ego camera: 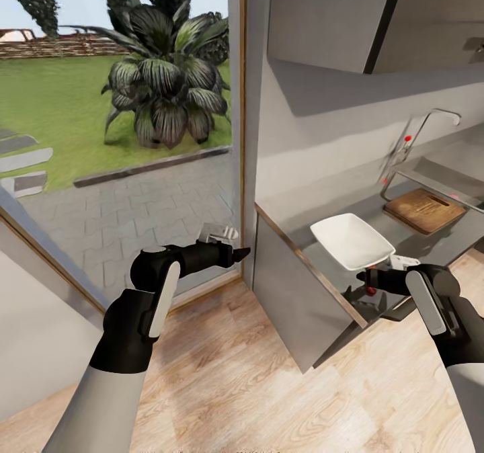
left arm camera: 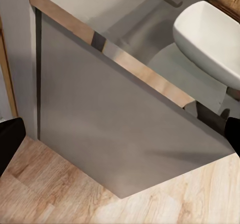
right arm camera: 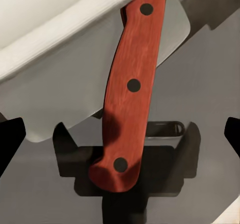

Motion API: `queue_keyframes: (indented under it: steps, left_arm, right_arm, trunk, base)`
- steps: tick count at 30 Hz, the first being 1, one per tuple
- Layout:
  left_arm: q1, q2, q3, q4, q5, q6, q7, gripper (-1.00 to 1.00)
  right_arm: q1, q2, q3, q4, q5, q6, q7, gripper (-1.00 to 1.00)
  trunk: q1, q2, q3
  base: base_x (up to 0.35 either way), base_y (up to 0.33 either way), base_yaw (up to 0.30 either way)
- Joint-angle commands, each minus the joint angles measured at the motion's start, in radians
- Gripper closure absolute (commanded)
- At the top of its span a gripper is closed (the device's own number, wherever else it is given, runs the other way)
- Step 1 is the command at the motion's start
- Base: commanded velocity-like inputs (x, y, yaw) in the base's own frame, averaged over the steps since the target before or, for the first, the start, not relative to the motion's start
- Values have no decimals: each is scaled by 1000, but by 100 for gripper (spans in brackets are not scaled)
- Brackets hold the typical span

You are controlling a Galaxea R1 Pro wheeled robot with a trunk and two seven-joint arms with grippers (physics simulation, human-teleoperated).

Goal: In the kitchen, take the Vidalia onion out of the sink, dice it on the chopping board with the paring knife, put the diced onion into the bowl on the countertop, then place both the paring knife and the chopping board into the sink.

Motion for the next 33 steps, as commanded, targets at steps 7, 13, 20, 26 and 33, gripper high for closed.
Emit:
queue_keyframes:
  steps: [7, 13, 20, 26, 33]
  left_arm:
    - [-1, 0, 0, -1, 2, 6, -1, -100]
    - [-1, 0, 0, -1, 2, 6, -1, -100]
    - [-1, 0, 0, -1, 2, 6, -1, -100]
    - [-1, 0, 0, -1, 2, 6, -1, -100]
    - [-2, 0, 0, -1, 2, 6, -2, -100]
  right_arm:
    - [-1, 0, 0, -1, -11, 3, -9, -100]
    - [-1, 0, 0, -1, -11, 3, -9, -100]
    - [-1, 0, 0, -1, -11, 3, -9, -100]
    - [-1, 0, 0, -1, -11, 3, -58, -100]
    - [-1, 0, 0, -1, -11, 3, -79, -100]
  trunk:
    - [1, -2, -5]
    - [1, -2, -9]
    - [1, -2, -9]
    - [1, -2, -9]
    - [1, -2, -9]
  base:
    - [0, 0, 0]
    - [0, 0, 0]
    - [0, 0, 0]
    - [0, 0, 0]
    - [0, 0, 0]
